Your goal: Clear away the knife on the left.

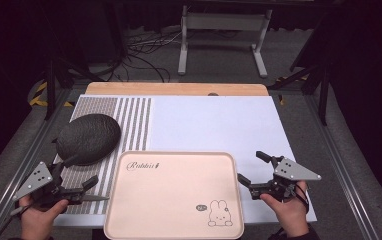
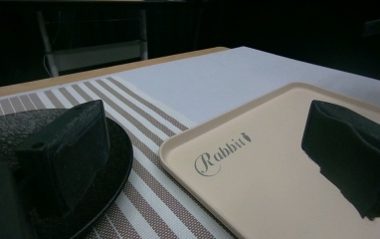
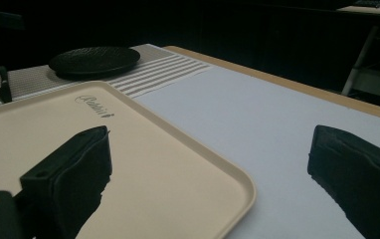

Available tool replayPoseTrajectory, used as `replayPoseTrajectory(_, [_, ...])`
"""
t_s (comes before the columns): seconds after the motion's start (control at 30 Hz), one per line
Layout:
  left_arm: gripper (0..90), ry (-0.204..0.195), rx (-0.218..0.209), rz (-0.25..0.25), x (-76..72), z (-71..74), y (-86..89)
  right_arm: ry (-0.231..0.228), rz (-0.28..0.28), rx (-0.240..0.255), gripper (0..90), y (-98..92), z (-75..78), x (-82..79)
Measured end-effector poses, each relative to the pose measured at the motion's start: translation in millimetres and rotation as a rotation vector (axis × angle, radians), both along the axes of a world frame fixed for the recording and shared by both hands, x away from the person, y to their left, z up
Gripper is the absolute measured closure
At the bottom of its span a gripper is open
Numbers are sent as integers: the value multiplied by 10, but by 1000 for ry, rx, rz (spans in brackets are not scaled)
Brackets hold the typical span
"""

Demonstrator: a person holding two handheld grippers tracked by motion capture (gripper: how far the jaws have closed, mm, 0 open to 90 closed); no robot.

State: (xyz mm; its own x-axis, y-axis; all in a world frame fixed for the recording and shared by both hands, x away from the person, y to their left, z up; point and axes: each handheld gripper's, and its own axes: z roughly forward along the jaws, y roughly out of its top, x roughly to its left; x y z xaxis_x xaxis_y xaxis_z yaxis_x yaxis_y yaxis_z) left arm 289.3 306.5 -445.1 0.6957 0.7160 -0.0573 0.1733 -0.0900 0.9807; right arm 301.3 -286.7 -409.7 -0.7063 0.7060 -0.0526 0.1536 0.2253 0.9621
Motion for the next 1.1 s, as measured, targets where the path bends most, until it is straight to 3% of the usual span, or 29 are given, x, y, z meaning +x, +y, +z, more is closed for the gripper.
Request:
replayPoseTrajectory(0.27, [60, 12, 33, -33, -13, 25, -22, 8, -12, -2, 46, -47, -31, -11])
replayPoseTrajectory(0.6, [59, 44, -5, -33, -6, 19, -4, 22, -3, 13, 45, -52, -41, 3])
replayPoseTrajectory(0.8, [49, 57, 7, -37, 0, 24, -19, 30, -7, 12, 46, -59, -49, 12])
replayPoseTrajectory(0.83, [51, 96, 22, -52, 22, 19, -27, 31, -9, 12, 46, -64, -49, 15])
replayPoseTrajectory(0.87, [51, 126, 63, -57, 57, 18, -24, 32, -8, 14, 49, -68, -48, 17])
replayPoseTrajectory(1.03, [60, 158, 170, -89, 105, 141, 46, 48, -6, 25, 53, -98, -69, 26])
replayPoseTrajectory(1.1, [54, 167, 236, -101, 121, 207, 66, 56, -4, 28, 54, -102, -86, 29])
